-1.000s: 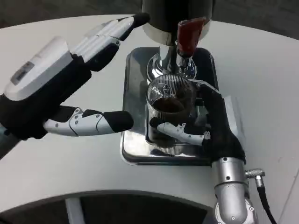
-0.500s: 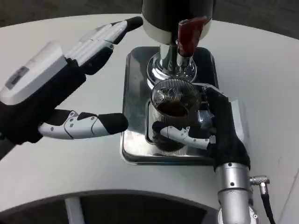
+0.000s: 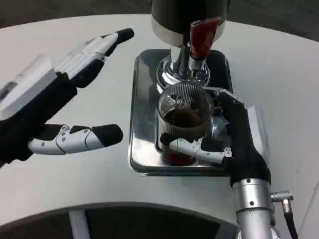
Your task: Grasp the cup under the faucet to collect the drink, then remove the cup.
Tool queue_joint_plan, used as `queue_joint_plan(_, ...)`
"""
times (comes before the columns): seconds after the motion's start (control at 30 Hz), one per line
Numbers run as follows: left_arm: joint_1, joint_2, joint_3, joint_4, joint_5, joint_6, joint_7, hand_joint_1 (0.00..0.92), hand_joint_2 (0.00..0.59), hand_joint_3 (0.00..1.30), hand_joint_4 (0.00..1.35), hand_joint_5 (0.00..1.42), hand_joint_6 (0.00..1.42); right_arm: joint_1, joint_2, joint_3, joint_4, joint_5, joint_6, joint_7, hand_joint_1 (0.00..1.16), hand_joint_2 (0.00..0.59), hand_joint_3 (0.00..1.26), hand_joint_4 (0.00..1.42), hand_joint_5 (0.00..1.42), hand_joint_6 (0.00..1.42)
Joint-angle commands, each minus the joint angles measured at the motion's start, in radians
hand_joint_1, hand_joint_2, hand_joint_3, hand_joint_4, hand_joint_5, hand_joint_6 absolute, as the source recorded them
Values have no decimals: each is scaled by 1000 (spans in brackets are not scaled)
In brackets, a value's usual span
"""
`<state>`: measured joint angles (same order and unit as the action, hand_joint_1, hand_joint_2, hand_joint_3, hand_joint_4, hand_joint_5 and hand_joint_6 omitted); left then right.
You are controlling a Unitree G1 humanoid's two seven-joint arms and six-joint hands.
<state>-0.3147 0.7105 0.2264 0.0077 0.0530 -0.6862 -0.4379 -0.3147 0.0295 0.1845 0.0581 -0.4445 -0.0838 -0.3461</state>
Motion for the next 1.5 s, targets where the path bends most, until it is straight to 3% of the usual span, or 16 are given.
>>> queue_joint_plan(0.03, 30, 20, 15, -6, 19, 5, 10, 0, 130, 0, 0, 0, 0, 33, 1, 8, -76, -4, -6, 19, 1139, 114, 750, 940, 1016, 1387)
queue_joint_plan(0.3, 63, 32, 34, -31, 80, 21, 29, 0, 94, 0, 0, 0, 0, 111, -4, 17, -172, -3, 2, 69, 1140, 114, 754, 943, 1026, 1390)
queue_joint_plan(0.73, 193, 99, 67, -132, 254, 137, 28, 0, 13, 0, 0, 0, 0, 194, -10, 10, -339, 30, 23, 170, 1130, 113, 767, 954, 1028, 1409)
queue_joint_plan(1.0, 286, 75, 81, -242, 369, 200, 55, 0, 0, 0, 0, 0, 0, 214, -23, 15, -430, 64, 42, 254, 1127, 113, 779, 964, 1032, 1412)
queue_joint_plan(1.23, 352, 11, 59, -363, 455, 344, 79, 0, 0, 0, 0, 0, 0, 237, -13, 42, -497, 65, 65, 292, 1127, 108, 784, 965, 1032, 1412)
queue_joint_plan(1.5, 371, 12, 39, -387, 505, 396, 91, 0, 0, 0, 0, 0, 0, 261, -15, 71, -549, 66, 88, 322, 1127, 105, 797, 965, 1044, 1412)
